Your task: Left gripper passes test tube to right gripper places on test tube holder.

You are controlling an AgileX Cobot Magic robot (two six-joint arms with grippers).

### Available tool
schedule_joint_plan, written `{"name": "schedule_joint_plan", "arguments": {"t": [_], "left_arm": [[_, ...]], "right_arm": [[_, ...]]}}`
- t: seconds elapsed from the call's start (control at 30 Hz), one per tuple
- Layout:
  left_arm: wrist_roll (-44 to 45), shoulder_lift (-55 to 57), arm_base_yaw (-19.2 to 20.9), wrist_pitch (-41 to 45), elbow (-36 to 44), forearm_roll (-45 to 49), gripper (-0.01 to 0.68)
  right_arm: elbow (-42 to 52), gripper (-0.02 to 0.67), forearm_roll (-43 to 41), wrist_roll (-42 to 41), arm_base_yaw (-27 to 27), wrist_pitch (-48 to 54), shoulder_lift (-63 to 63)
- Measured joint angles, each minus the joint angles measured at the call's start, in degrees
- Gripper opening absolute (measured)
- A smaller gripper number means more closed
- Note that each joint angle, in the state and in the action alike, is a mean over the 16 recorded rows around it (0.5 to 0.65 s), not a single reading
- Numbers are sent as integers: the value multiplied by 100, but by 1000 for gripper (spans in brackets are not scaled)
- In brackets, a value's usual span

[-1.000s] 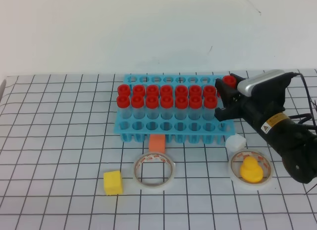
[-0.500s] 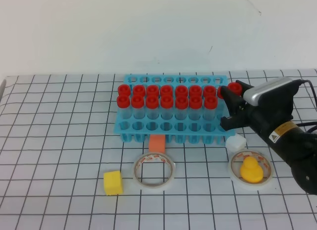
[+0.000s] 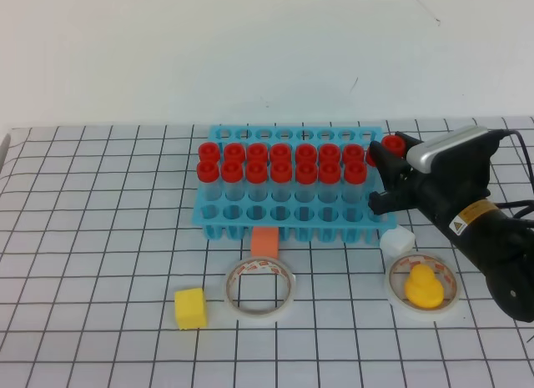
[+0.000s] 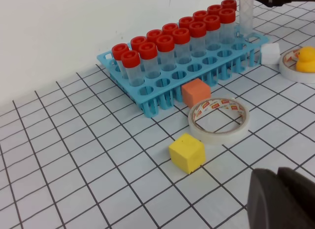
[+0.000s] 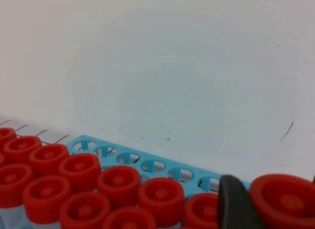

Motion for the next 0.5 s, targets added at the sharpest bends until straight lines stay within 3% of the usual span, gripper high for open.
{"name": "schedule_joint_plan", "arguments": {"t": [0.5], "left_arm": [[0, 0, 0, 0, 0, 0, -1]], "right_arm": [[-171, 280, 32, 2, 0, -154, 210]]}}
